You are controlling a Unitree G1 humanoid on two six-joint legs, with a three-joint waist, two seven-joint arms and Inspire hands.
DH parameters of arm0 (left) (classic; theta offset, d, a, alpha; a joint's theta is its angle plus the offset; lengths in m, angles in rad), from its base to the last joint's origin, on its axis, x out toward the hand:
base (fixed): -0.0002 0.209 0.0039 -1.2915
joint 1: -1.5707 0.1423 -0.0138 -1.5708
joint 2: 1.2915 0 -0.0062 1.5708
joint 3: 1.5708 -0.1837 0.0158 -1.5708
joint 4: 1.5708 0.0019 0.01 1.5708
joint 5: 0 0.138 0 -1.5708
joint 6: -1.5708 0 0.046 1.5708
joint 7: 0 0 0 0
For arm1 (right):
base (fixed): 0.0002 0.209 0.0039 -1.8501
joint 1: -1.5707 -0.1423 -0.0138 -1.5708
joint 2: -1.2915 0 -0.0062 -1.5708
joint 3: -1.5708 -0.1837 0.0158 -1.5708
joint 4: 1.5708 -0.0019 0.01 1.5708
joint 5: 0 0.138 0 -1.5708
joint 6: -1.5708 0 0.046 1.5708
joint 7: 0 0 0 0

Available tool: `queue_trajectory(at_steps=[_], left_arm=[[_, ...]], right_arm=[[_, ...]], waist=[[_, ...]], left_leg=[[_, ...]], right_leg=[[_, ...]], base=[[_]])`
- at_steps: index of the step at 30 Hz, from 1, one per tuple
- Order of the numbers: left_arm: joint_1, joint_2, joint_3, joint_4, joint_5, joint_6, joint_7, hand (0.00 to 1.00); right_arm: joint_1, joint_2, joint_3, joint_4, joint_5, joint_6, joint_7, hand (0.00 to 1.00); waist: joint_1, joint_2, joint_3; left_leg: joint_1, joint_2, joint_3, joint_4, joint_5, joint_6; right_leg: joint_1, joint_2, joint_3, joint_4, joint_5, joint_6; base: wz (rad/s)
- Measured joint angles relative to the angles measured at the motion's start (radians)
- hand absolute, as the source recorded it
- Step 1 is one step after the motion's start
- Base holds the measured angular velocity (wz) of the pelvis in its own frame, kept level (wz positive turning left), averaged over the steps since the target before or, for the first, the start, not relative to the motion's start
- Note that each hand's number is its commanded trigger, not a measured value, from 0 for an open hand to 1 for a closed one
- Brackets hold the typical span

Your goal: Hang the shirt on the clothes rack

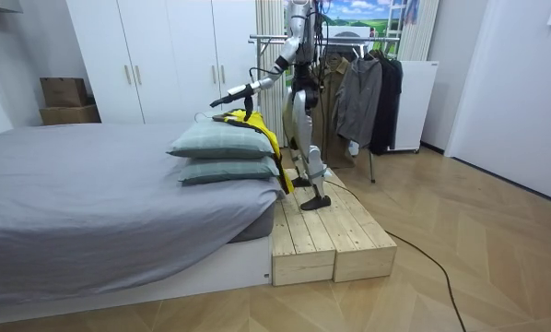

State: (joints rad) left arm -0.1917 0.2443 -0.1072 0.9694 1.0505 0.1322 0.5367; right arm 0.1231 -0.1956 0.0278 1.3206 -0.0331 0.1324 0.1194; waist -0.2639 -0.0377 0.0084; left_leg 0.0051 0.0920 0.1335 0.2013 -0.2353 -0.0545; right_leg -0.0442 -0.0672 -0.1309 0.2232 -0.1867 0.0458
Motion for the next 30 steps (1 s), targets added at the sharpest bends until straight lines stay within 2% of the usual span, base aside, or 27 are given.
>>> queue_trajectory(at_steps=[4,9,11,13,16,21,24,27,30], left_arm=[[-0.068,0.013,0.023,0.072,-0.018,-0.003,0.001,0.00],[-0.106,0.027,0.026,0.094,-0.036,-0.012,0.001,0.00],[-0.114,0.038,0.026,0.097,-0.040,-0.016,0.002,0.00],[-0.150,0.049,0.027,0.129,-0.058,-0.030,0.005,0.00],[-0.182,0.060,0.030,0.153,-0.060,-0.031,0.011,0.00],[-0.218,0.072,0.025,0.212,-0.117,-0.029,0.044,0.00],[-0.217,0.076,0.023,0.239,-0.129,-0.027,0.044,0.00],[-0.217,0.078,-0.010,0.250,-0.164,-0.028,0.043,0.00],[-0.218,0.078,-0.033,0.250,-0.168,-0.029,0.041,0.00]], right_arm=[[0.000,-0.005,0.027,0.006,0.027,-0.001,-0.014,0.00],[0.008,-0.006,0.028,0.006,0.031,-0.002,-0.017,0.00],[0.007,-0.005,0.030,0.007,0.042,-0.002,-0.019,0.00],[0.008,-0.005,0.032,0.015,0.079,-0.008,-0.022,0.00],[0.007,-0.006,0.038,0.014,0.083,-0.010,-0.021,0.00],[0.006,-0.006,0.066,0.014,0.106,-0.009,-0.010,0.00],[0.004,-0.005,0.072,0.013,0.106,-0.009,-0.007,0.00],[-0.006,-0.006,0.091,0.012,0.108,-0.009,-0.008,0.00],[-0.027,-0.005,0.115,0.013,0.111,-0.011,-0.007,0.00]], waist=[[0.005,-0.015,-0.0024],[0.000,-0.018,-0.0030],[0.004,-0.025,0.0007],[0.008,-0.037,0.0054],[0.021,-0.049,0.0072],[0.016,-0.060,0.0071],[0.000,-0.067,0.0097],[-0.002,-0.067,0.0095],[-0.004,-0.062,0.0132]], left_leg=[[-0.041,0.001,0.007,0.020,0.000,0.000],[-0.099,0.007,0.007,0.055,0.000,0.000],[-0.111,0.010,0.011,0.064,0.000,0.000],[-0.136,0.017,0.018,0.076,0.000,0.000],[-0.176,0.026,0.027,0.101,0.000,0.000],[-0.221,0.028,0.027,0.115,0.005,0.002],[-0.247,0.030,0.026,0.123,0.005,0.002],[-0.272,0.031,0.025,0.133,0.006,0.003],[-0.274,0.033,0.026,0.143,0.006,0.003]], right_leg=[[-0.048,0.003,0.022,0.009,0.004,-0.004],[-0.098,0.005,0.025,0.023,0.014,-0.010],[-0.116,0.007,0.031,0.035,0.017,-0.012],[-0.140,0.012,0.033,0.037,0.027,-0.017],[-0.175,0.019,0.041,0.036,0.045,-0.022],[-0.215,0.021,0.045,0.037,0.060,-0.024],[-0.231,0.022,0.044,0.036,0.065,-0.024],[-0.247,0.023,0.045,0.035,0.068,-0.024],[-0.248,0.024,0.044,0.036,0.069,-0.025]], base=[[-0.11],[-0.04],[-0.08],[-0.10],[-0.15],[-0.02],[0.00],[0.00],[0.00]])
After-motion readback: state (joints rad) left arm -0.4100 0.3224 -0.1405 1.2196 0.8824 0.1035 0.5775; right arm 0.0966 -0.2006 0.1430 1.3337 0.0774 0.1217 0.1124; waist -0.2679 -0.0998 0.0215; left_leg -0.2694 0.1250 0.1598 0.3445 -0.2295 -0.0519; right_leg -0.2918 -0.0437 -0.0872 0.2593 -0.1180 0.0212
